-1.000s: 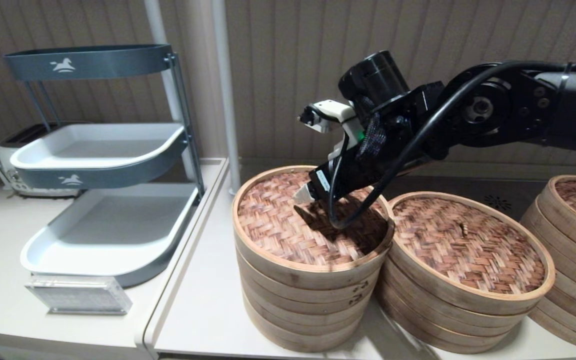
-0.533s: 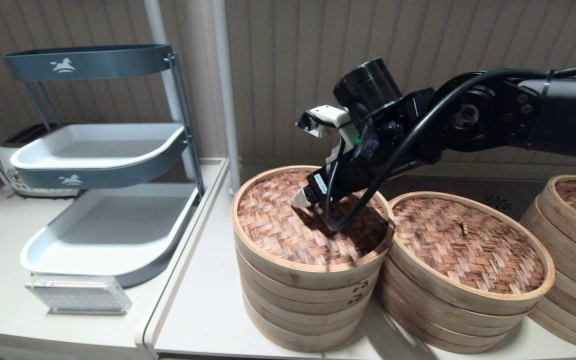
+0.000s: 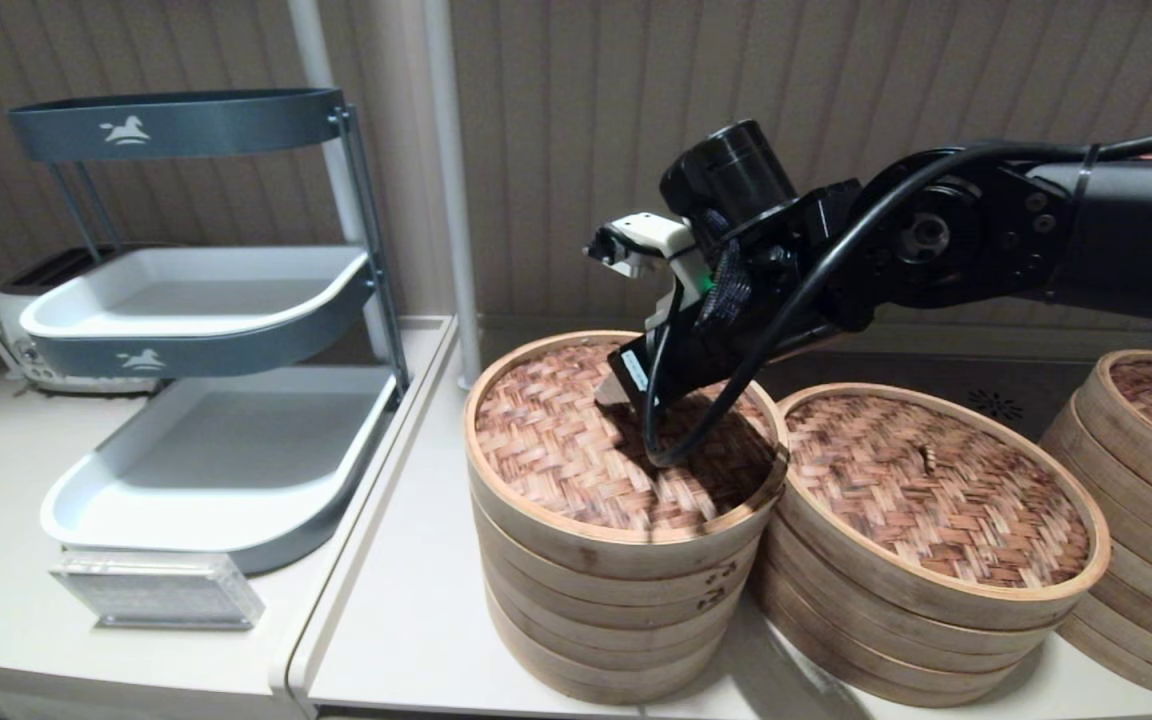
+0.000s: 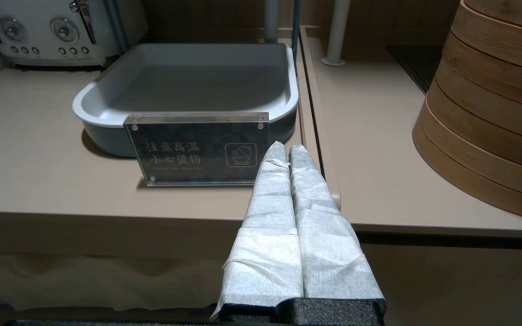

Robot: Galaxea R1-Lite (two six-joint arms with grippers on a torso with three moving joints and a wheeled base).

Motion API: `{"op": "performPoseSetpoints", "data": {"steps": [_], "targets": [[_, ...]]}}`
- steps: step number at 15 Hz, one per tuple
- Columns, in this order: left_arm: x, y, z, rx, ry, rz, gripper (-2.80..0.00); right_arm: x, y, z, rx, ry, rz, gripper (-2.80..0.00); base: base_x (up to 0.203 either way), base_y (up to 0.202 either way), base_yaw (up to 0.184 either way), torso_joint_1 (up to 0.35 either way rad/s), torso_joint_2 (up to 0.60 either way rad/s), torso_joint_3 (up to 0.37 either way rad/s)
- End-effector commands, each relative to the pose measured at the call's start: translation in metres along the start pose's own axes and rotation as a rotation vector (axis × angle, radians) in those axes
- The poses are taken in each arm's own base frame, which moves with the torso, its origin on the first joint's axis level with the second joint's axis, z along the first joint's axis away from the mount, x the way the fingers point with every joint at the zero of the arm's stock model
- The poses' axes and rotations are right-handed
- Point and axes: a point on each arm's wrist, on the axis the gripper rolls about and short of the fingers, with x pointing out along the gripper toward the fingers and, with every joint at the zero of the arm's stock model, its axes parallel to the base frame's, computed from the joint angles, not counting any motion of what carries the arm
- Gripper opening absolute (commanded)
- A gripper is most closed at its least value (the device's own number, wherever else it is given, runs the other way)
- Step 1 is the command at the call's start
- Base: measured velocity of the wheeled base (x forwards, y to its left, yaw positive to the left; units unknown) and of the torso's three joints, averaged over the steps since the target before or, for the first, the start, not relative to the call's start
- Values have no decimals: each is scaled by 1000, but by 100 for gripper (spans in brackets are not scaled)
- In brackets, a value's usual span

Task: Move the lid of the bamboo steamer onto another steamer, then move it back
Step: Pick up the steamer

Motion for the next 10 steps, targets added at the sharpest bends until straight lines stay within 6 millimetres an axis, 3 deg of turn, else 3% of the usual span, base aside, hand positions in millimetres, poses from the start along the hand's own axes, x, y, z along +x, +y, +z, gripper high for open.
{"op": "performPoseSetpoints", "data": {"steps": [1,5,10], "targets": [[2,0,-8,-1,27,0,-280,3,5,-1,-6,9,13,-280,0,0,0,0,0,0],[2,0,-8,-1,27,0,-280,15,11,-5,-6,42,30,-280,0,0,0,0,0,0],[2,0,-8,2,26,-2,-280,11,6,-3,1,26,14,-280,0,0,0,0,0,0]]}}
